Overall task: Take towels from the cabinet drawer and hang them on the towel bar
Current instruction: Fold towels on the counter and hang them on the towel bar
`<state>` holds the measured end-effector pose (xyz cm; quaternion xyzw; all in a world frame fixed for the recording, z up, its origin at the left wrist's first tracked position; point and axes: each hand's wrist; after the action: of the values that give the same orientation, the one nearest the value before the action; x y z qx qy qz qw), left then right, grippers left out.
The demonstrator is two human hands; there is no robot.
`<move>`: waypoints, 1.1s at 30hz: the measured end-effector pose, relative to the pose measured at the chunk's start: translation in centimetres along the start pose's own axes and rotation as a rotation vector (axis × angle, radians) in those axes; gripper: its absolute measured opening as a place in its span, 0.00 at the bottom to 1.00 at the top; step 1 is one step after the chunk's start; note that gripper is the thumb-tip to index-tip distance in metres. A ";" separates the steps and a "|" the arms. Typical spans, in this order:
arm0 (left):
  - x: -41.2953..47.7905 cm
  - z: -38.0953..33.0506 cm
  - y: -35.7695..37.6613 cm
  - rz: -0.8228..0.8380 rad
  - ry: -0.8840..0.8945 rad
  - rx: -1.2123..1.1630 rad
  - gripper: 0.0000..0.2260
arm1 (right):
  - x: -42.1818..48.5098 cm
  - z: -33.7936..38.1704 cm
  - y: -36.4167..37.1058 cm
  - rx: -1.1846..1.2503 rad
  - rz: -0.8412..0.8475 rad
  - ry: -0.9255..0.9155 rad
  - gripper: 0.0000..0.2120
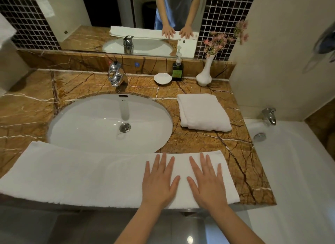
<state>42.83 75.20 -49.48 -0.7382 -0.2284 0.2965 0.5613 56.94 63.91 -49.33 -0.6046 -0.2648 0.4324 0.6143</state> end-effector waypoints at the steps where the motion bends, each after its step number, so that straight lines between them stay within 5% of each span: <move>1: 0.0 -0.7 -0.1 0.012 0.022 -0.016 0.29 | 0.0 -0.1 0.2 -0.001 0.011 -0.054 0.28; 7: -0.2 -0.6 -0.2 -0.004 0.051 -0.024 0.29 | -0.1 -0.4 0.6 0.002 0.021 -0.069 0.27; 14: -2.1 4.8 -1.0 -0.057 -0.341 -0.011 0.32 | -0.4 -0.6 0.5 -0.039 0.049 -0.053 0.28; 26: -4.3 6.7 -1.4 -0.067 -0.347 -0.205 0.28 | 0.4 1.5 -1.3 -0.070 0.157 0.034 0.28; 33: -6.8 7.2 -3.9 -0.221 -0.671 -0.530 0.26 | 8.3 11.3 -8.0 -0.114 0.177 -0.387 0.19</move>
<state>32.87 76.66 -45.91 -0.6905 -0.5439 0.3891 0.2756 53.05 77.64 -41.72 -0.5651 -0.3476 0.5770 0.4763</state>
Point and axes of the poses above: each hand's wrist, its own x-axis towards the middle knuckle, its own y-axis out of the palm, z = x × y, and after that the axes turned 6 degrees about z, right-handed
